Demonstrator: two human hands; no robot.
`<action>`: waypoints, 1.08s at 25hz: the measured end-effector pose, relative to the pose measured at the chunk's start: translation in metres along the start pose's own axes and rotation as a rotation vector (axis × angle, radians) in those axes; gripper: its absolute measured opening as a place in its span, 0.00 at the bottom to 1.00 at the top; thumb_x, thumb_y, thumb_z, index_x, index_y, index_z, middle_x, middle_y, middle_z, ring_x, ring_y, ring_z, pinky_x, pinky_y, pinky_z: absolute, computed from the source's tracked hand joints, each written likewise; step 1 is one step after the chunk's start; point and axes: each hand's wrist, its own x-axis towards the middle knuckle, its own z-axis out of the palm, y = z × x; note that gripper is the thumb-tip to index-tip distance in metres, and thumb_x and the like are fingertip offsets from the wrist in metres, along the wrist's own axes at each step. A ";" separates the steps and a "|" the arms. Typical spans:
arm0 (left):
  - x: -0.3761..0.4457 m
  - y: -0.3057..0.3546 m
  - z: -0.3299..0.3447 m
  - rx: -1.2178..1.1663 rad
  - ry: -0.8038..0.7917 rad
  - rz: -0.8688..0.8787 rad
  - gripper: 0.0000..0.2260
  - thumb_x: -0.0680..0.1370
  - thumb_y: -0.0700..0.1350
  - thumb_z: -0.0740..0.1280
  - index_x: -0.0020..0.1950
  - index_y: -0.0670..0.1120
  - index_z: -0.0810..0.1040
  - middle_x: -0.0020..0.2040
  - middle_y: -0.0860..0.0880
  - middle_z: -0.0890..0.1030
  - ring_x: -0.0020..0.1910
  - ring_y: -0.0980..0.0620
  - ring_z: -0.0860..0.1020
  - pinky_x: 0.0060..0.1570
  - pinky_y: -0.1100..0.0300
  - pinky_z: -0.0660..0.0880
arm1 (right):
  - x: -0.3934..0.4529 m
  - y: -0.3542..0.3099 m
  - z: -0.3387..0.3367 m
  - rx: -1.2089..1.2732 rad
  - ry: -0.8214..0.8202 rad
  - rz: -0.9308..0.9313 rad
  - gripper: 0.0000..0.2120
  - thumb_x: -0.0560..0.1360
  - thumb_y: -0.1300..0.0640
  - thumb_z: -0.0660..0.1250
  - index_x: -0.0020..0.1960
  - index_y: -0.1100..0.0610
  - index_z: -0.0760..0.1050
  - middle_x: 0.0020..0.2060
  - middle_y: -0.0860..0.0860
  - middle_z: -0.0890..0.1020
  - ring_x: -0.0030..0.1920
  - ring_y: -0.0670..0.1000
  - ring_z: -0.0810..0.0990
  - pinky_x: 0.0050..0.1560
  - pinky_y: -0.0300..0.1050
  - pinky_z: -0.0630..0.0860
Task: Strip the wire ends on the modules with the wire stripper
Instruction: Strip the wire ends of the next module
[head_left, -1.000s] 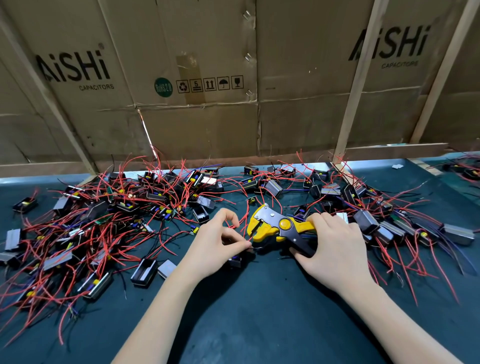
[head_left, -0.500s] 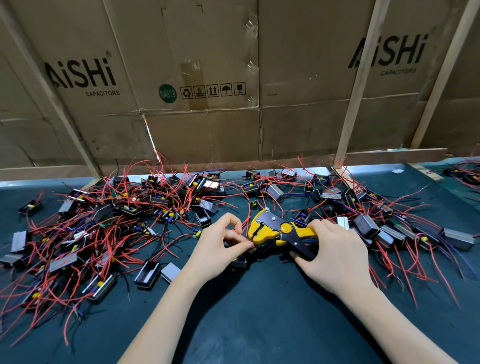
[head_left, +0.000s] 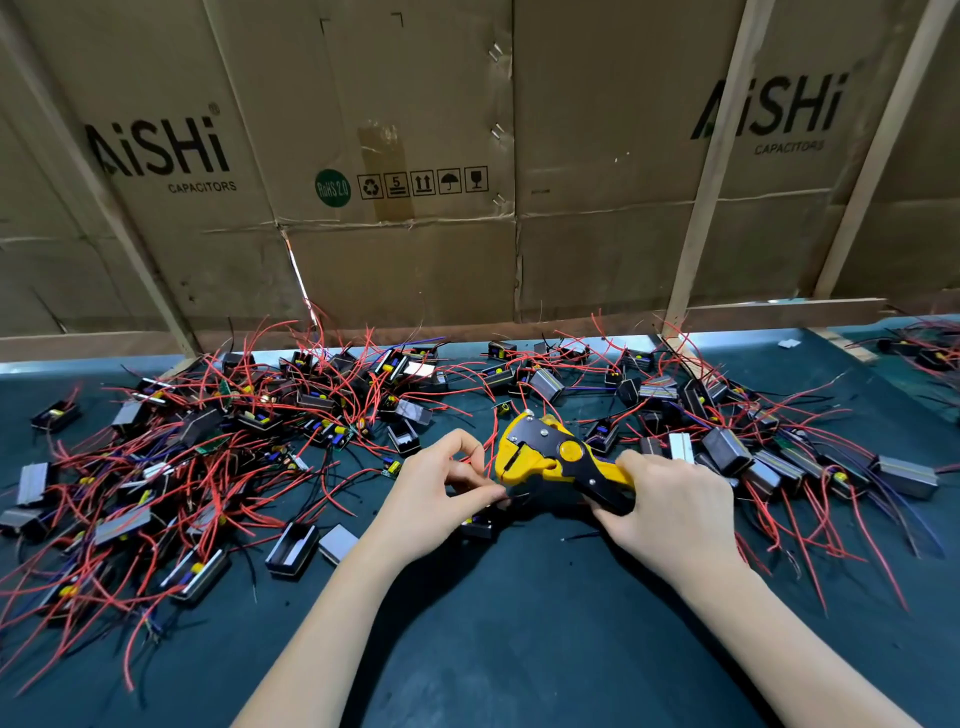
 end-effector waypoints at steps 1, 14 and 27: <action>0.000 0.000 0.000 -0.003 -0.002 -0.004 0.13 0.75 0.44 0.73 0.44 0.49 0.68 0.38 0.55 0.86 0.44 0.46 0.80 0.51 0.59 0.72 | -0.001 0.000 0.001 -0.004 0.009 0.004 0.23 0.51 0.45 0.84 0.28 0.56 0.73 0.22 0.51 0.75 0.22 0.57 0.76 0.26 0.39 0.63; 0.003 0.001 0.000 0.038 -0.011 -0.028 0.04 0.71 0.39 0.76 0.43 0.45 0.84 0.39 0.47 0.85 0.41 0.49 0.82 0.47 0.61 0.77 | 0.000 0.015 0.008 -0.025 0.123 0.072 0.25 0.60 0.41 0.78 0.46 0.58 0.77 0.38 0.52 0.77 0.41 0.60 0.77 0.40 0.51 0.69; 0.005 -0.001 0.008 -0.088 0.116 -0.133 0.12 0.70 0.41 0.78 0.43 0.44 0.75 0.33 0.49 0.85 0.32 0.56 0.76 0.42 0.64 0.74 | -0.001 0.004 0.005 -0.037 0.033 -0.012 0.25 0.57 0.40 0.78 0.44 0.56 0.76 0.36 0.51 0.77 0.40 0.59 0.77 0.41 0.51 0.70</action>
